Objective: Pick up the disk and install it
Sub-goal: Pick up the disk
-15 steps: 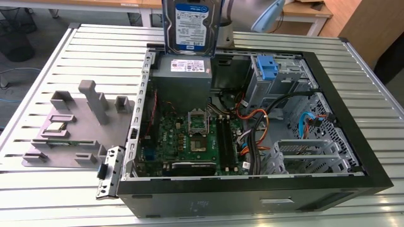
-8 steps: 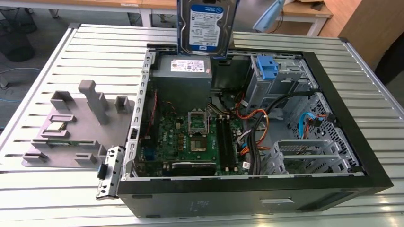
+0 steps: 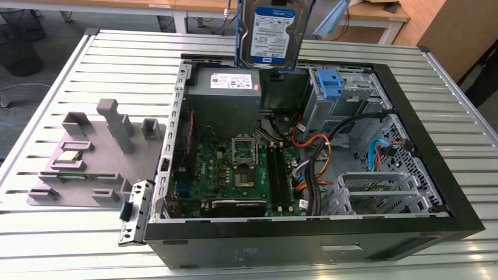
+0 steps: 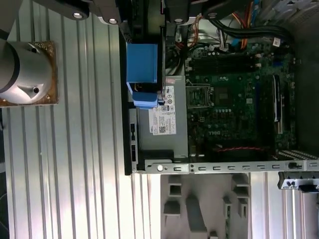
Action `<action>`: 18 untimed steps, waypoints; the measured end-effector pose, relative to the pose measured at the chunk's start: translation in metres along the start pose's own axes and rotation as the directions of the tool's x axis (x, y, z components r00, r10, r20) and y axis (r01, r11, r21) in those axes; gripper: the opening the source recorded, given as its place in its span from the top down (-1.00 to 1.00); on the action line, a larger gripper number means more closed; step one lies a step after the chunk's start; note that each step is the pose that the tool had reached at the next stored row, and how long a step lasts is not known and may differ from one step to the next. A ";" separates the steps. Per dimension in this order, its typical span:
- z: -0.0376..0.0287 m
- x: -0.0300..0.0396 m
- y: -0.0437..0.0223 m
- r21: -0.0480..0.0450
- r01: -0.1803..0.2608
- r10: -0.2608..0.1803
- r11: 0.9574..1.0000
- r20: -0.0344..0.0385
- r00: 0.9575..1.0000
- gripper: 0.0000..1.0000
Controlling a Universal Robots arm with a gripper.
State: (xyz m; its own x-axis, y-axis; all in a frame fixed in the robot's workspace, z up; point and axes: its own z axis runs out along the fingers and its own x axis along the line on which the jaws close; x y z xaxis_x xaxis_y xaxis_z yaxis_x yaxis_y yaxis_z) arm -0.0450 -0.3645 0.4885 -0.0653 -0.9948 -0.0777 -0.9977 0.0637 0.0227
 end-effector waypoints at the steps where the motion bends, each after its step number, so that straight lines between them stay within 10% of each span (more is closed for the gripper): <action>1: -0.0001 -0.0003 -0.0040 0.000 0.000 0.000 1.000 0.000 1.000 0.30; 10: -0.0006 -0.0024 -0.0366 0.000 0.000 0.000 1.000 0.000 1.000 0.30; 18: -0.0006 -0.0018 -0.0376 0.000 0.000 0.000 1.000 0.000 1.000 0.30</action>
State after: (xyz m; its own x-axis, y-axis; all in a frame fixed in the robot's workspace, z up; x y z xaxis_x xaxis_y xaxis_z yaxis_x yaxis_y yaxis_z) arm -0.0074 -0.3652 0.4884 -0.0652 -0.9948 -0.0778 -0.9977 0.0636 0.0227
